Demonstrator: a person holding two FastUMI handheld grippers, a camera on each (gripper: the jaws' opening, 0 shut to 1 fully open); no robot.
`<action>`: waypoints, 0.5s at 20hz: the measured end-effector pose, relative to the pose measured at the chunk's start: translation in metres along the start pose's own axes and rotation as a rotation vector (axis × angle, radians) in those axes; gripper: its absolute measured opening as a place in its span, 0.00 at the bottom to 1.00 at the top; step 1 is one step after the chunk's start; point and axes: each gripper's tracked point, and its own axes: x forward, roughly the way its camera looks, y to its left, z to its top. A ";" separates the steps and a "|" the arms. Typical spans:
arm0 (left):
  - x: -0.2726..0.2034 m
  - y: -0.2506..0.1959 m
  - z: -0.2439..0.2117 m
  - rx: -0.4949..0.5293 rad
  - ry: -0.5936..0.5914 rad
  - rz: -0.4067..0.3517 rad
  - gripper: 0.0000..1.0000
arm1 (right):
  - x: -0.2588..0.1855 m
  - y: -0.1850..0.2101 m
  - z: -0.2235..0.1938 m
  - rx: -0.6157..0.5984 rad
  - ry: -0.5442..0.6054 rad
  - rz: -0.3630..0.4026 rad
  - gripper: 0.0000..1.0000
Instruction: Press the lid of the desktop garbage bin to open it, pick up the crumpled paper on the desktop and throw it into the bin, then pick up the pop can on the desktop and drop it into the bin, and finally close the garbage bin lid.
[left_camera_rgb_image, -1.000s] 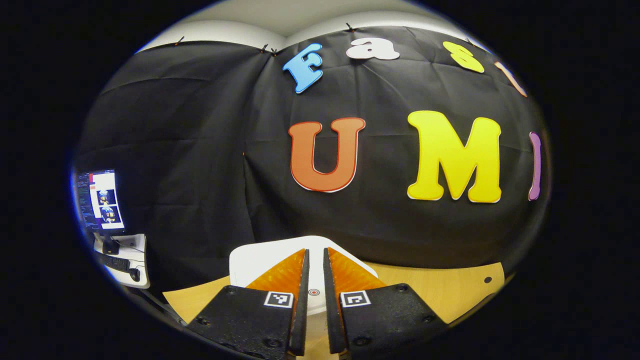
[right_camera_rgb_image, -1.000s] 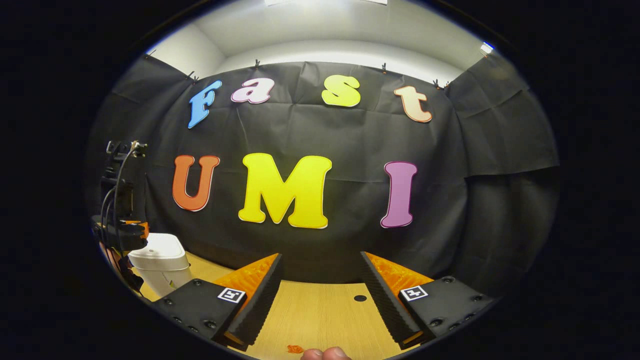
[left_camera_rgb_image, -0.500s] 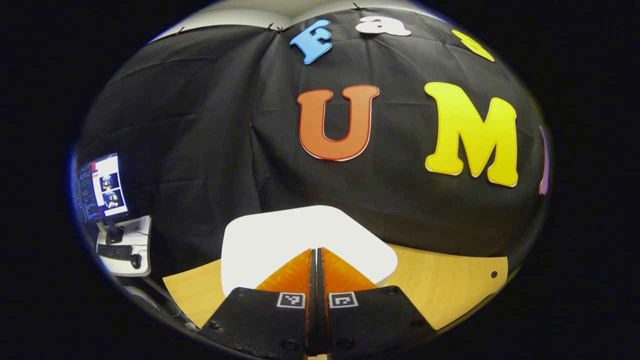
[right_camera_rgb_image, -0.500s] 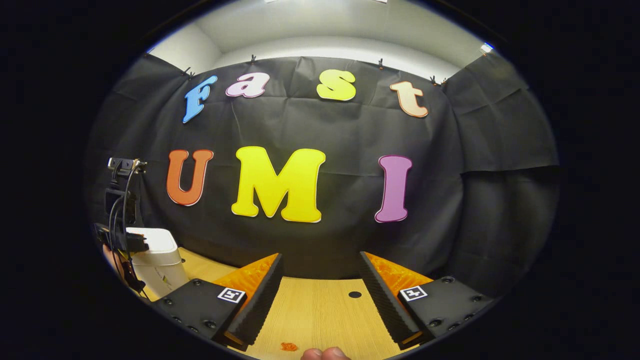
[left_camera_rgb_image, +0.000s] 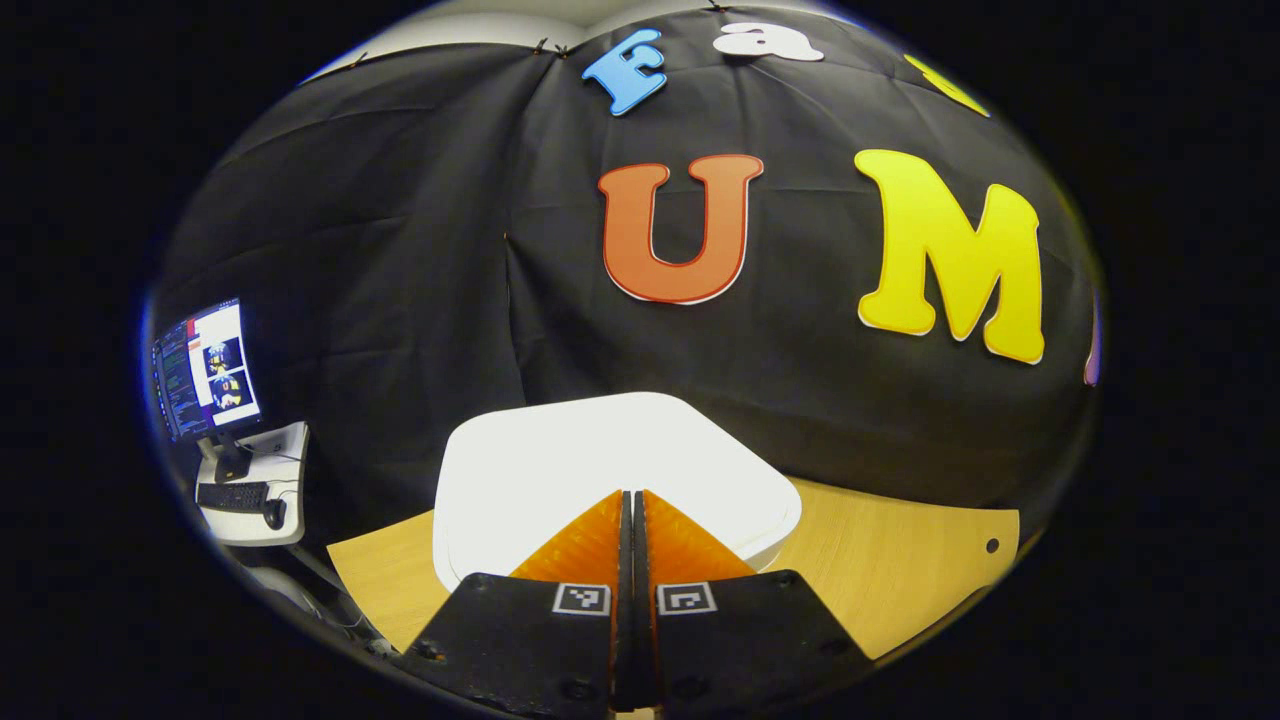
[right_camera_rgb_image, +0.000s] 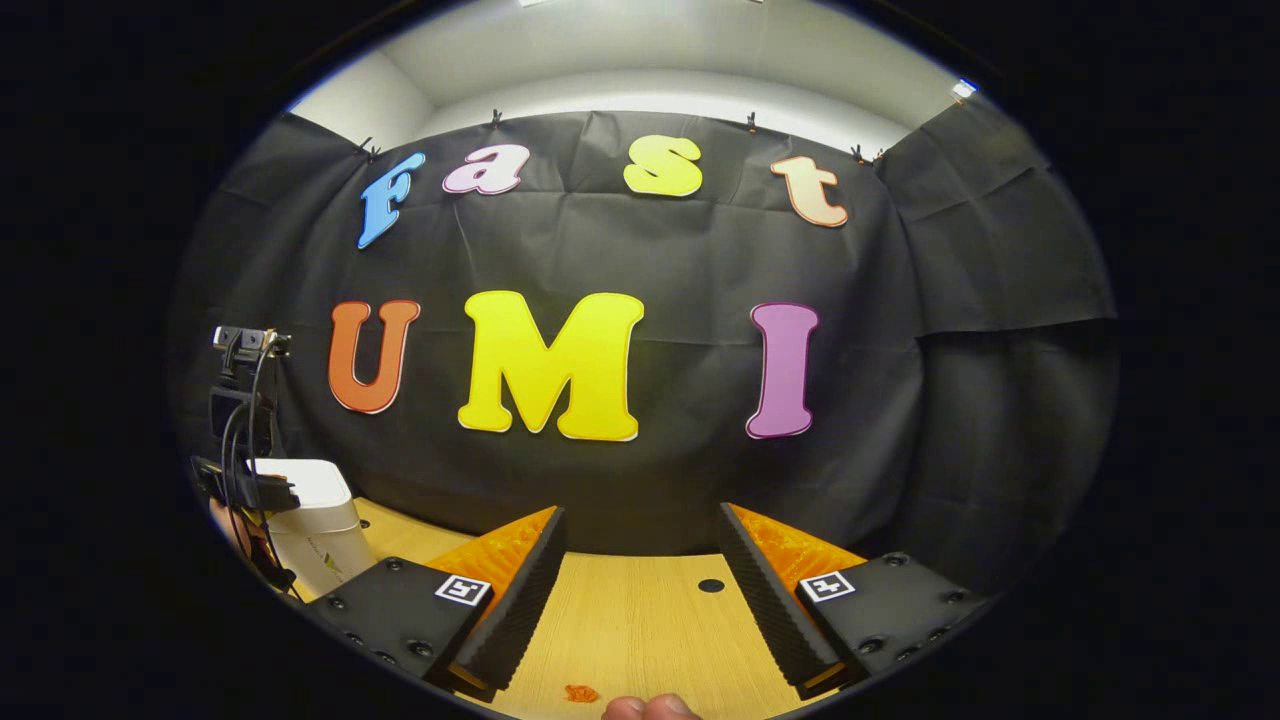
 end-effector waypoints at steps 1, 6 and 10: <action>-0.001 0.002 0.007 0.006 -0.022 0.008 0.03 | 0.000 -0.001 -0.001 0.001 0.001 -0.004 0.96; -0.018 -0.009 0.046 -0.016 -0.129 -0.057 0.04 | -0.002 -0.008 0.007 0.013 -0.019 -0.021 0.96; -0.042 -0.022 0.081 0.024 -0.248 -0.145 0.13 | -0.006 -0.005 0.009 0.033 -0.027 -0.019 0.96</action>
